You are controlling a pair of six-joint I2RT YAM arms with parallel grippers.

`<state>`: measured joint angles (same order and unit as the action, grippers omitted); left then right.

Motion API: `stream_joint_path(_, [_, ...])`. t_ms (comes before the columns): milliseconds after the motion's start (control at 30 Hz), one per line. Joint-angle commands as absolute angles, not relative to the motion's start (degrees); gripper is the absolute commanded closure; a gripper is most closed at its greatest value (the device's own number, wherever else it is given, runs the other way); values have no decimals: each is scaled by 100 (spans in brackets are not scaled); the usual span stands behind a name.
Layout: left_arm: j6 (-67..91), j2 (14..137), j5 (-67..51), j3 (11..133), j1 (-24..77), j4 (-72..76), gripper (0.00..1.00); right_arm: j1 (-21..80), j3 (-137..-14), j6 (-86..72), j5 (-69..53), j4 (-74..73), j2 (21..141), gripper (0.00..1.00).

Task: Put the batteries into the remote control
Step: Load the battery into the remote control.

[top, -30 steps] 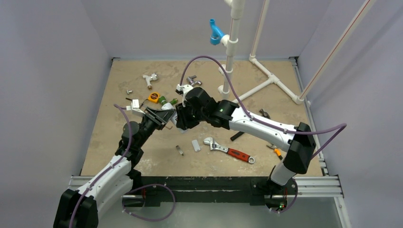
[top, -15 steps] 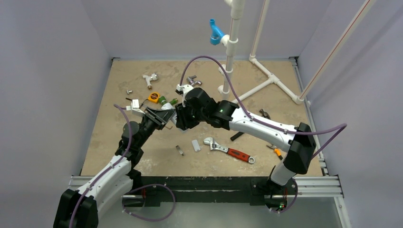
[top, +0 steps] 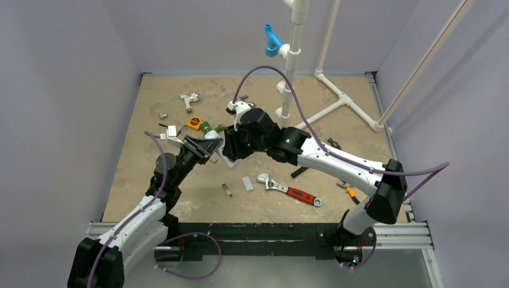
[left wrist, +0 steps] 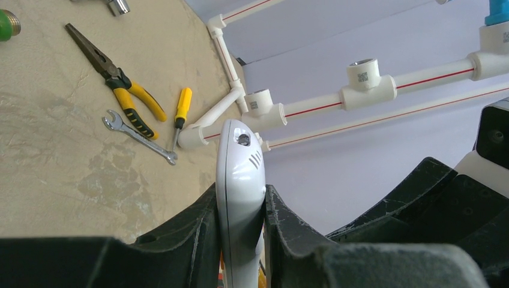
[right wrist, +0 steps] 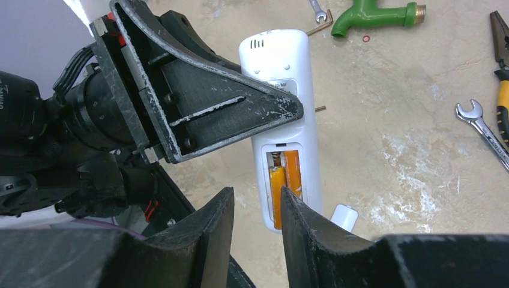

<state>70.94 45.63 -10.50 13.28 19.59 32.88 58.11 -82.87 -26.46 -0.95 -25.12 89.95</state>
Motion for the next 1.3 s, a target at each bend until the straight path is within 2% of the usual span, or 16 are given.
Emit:
stream_joint_path(0, [7154,4558,-1174,1568,1986,3595,100,5810,-8056,-2402,45,-2075,8564,66])
stream_joint_path(200, [7220,4584,-1399,1590,1986,3687,100,5810,-7562,-1509,284,-1721,7997,68])
stream_joint_path(400, [7282,4653,-1811,1719,1986,3584,100,5805,-7085,-381,349,-1476,7603,81])
stream_joint_path(667, [7393,4924,-2556,2003,1986,3293,100,5805,-6218,1795,-920,-1273,7027,77])
stream_joint_path(1000, [7376,5089,-2722,2013,1986,3290,100,5801,-5921,2313,-1748,-1173,6608,76])
stream_joint_path(1267, [7372,5141,-2775,2036,1986,3353,100,5798,-6042,2555,-1910,-1243,6939,82])
